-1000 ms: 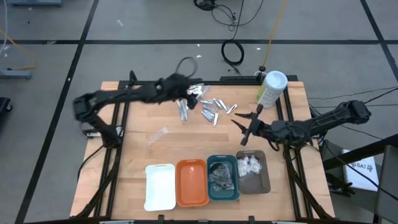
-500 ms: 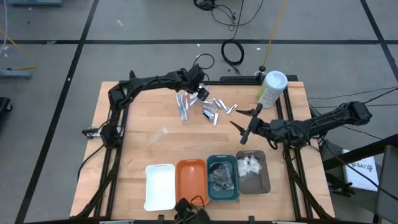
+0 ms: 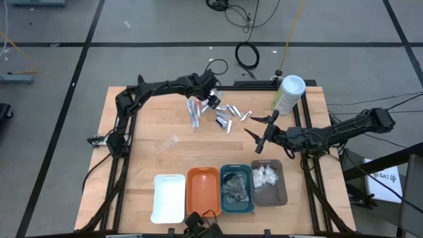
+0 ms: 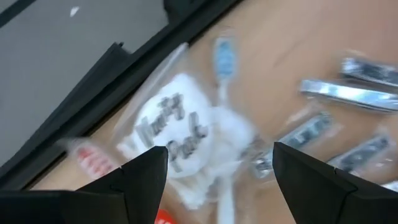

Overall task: Pick & Place Travel size toiletries
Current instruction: Put the white cotton pack into the black bin

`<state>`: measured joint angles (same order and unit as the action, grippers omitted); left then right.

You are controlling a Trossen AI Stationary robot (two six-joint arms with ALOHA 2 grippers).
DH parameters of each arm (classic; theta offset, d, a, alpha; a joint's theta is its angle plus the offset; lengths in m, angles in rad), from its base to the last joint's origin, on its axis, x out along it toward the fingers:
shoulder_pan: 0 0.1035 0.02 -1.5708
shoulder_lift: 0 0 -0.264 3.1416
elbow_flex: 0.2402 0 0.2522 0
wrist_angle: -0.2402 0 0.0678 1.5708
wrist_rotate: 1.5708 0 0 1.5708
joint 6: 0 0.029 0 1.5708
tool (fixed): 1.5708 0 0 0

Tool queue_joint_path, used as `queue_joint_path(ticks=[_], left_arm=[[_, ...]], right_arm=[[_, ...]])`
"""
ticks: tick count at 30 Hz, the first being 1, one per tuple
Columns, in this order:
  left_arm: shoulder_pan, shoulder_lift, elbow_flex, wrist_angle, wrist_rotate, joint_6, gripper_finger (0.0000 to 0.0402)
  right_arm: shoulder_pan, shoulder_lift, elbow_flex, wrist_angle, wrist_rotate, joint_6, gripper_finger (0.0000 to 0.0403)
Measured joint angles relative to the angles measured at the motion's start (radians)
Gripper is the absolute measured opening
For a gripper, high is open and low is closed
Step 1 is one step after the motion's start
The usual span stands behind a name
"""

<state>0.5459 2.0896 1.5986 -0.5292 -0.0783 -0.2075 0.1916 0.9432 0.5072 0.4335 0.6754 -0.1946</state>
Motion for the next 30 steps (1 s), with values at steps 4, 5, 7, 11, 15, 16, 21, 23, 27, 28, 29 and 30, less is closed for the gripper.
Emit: queue_joint_path(ticks=[4,5,7,11,15,16,21,23,27,28,29,30], left_arm=[[-0.019,-0.017,-0.001,0.024,0.040,0.069,0.0280],[-0.023,-0.033,-0.002,0.017,0.064,0.088,0.0280],[-0.033,-0.092,-0.002,0.009,0.108,0.104,0.0277],[-0.074,-0.271,-0.002,-0.012,0.102,0.154,0.0266],[-0.159,-0.493,-0.046,0.031,0.065,0.283,0.0253],[-0.184,-0.551,-0.071,0.045,0.058,0.314,0.0250],[-0.265,-0.830,-0.302,0.172,0.043,0.367,0.0240],[-0.279,-0.928,-0.414,0.263,0.043,0.356,0.0237],[-0.284,-1.105,-0.616,0.390,0.022,0.301,0.0237],[-0.284,-1.147,-0.654,0.411,0.005,0.292,0.0237],[-0.284,-1.187,-0.689,0.434,-0.016,0.283,0.0237],[-0.284,-1.221,-0.716,0.451,-0.041,0.279,0.0237]], right_arm=[[-0.023,0.000,0.000,-0.021,0.000,0.057,0.0238],[-0.034,0.001,0.000,-0.022,0.000,0.071,0.0237],[-0.068,0.012,0.000,-0.009,-0.002,0.096,0.0236],[-0.195,0.057,0.027,0.004,-0.158,0.137,0.0231],[-0.347,0.163,0.144,-0.033,-0.384,0.186,0.0224],[-0.379,0.204,0.184,-0.049,-0.425,0.181,0.0222],[-0.523,0.465,0.418,-0.168,-0.553,0.123,0.0216],[-0.569,0.579,0.511,-0.203,-0.599,0.136,0.0215],[-0.630,0.779,0.674,-0.257,-0.626,0.185,0.0217],[-0.639,0.826,0.709,-0.266,-0.626,0.196,0.0218],[-0.645,0.868,0.745,-0.273,-0.625,0.203,0.0218],[-0.650,0.905,0.772,-0.281,-0.625,0.210,0.0218]])
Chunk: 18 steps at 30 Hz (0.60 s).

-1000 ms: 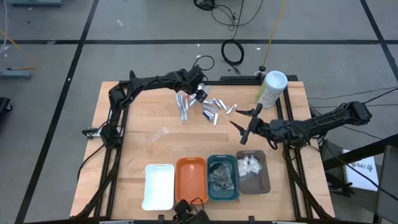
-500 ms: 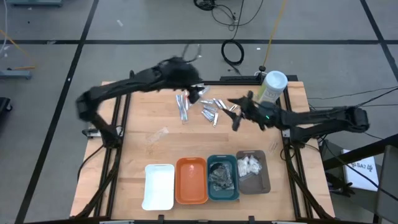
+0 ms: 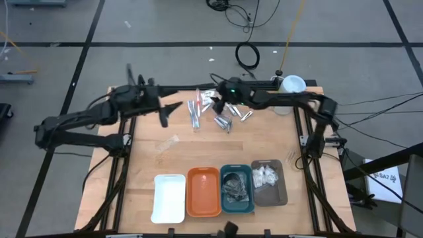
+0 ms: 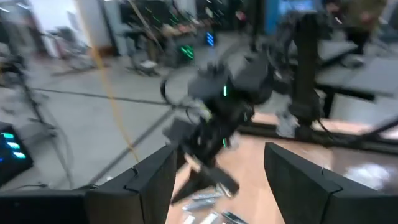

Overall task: Pick & Place Travel size toiletries
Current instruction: Put the white cotton pack into the black bin

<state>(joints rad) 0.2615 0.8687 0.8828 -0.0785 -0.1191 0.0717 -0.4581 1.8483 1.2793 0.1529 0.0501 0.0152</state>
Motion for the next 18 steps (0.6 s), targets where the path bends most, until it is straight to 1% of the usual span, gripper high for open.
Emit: queue_joint_path(ticks=[2,4,7,15,18], left_arm=[[0.000,-0.053,-0.043,0.013,-0.039,-0.003,0.0237],[0.001,-0.091,-0.069,0.006,-0.056,-0.004,0.0237],[0.000,-0.126,-0.087,0.000,-0.058,-0.003,0.0237],[0.001,-0.107,-0.090,-0.014,-0.064,0.027,0.0237],[0.001,-0.098,-0.090,-0.006,-0.065,0.028,0.0237]], right_arm=[[-0.002,0.068,0.043,-0.012,0.000,0.015,0.0218],[-0.001,0.119,0.070,-0.011,-0.001,0.036,0.0215],[0.000,0.163,0.091,-0.023,-0.002,0.087,0.0212],[-0.021,0.214,0.092,-0.035,0.007,0.132,0.0210],[-0.033,0.215,0.092,-0.047,0.032,0.145,0.0210]])
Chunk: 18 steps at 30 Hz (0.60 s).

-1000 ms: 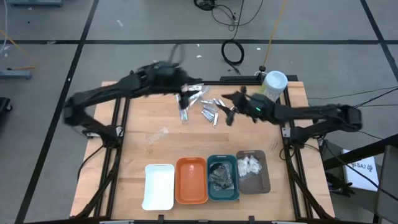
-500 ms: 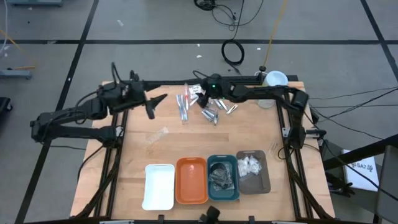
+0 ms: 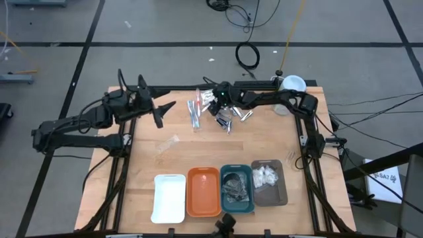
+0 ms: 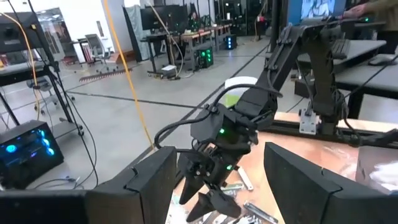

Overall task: Pick & Place Travel size toiletries
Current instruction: Put the white cotton pack into the black bin

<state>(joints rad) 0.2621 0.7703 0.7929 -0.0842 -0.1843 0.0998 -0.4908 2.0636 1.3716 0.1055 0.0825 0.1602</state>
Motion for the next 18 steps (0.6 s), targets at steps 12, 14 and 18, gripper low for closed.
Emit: queue_joint_path(ticks=[12,14,18], left_arm=[[0.000,0.002,0.000,0.001,0.000,0.001,0.0237],[0.000,0.002,0.000,0.003,-0.001,0.000,0.0237],[0.004,0.002,0.000,0.004,-0.001,-0.002,0.0237]], right_arm=[[-0.028,0.056,-0.001,0.034,-0.054,-0.013,0.0210],[-0.027,0.055,-0.003,0.054,-0.064,-0.009,0.0210],[-0.024,0.057,0.004,0.076,-0.064,-0.007,0.0202]])
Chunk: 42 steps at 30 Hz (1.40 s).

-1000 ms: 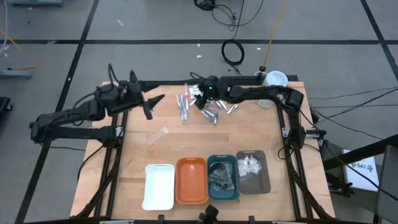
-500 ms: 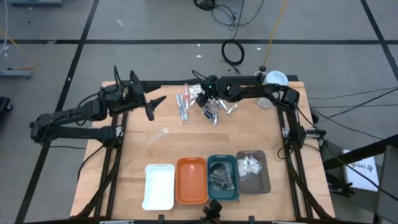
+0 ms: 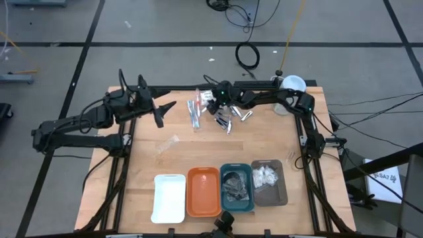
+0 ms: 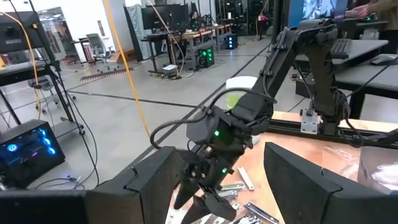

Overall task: Pick & Place Travel size toiletries
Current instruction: Put the white cotton pack into the black bin

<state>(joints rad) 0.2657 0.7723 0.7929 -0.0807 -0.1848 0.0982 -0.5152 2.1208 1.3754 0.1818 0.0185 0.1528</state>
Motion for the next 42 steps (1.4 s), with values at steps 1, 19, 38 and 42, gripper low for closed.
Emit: queue_joint_path(ticks=[1,19,38,42], left_arm=[[0.002,0.000,0.000,0.000,0.000,0.000,0.0237],[0.003,0.000,0.000,0.002,0.000,-0.007,0.0237],[0.003,0.000,0.001,0.003,0.000,-0.010,0.0237],[0.003,0.000,0.001,0.002,0.000,-0.010,0.0237]], right_arm=[[0.000,0.004,-0.003,-0.014,0.000,0.000,0.0196],[-0.003,-0.003,-0.004,0.019,-0.097,-0.037,0.0068],[0.033,-0.137,-0.003,-0.066,-0.185,-0.120,0.0001],[0.063,-0.203,-0.002,-0.090,-0.204,-0.144,0.0000]])
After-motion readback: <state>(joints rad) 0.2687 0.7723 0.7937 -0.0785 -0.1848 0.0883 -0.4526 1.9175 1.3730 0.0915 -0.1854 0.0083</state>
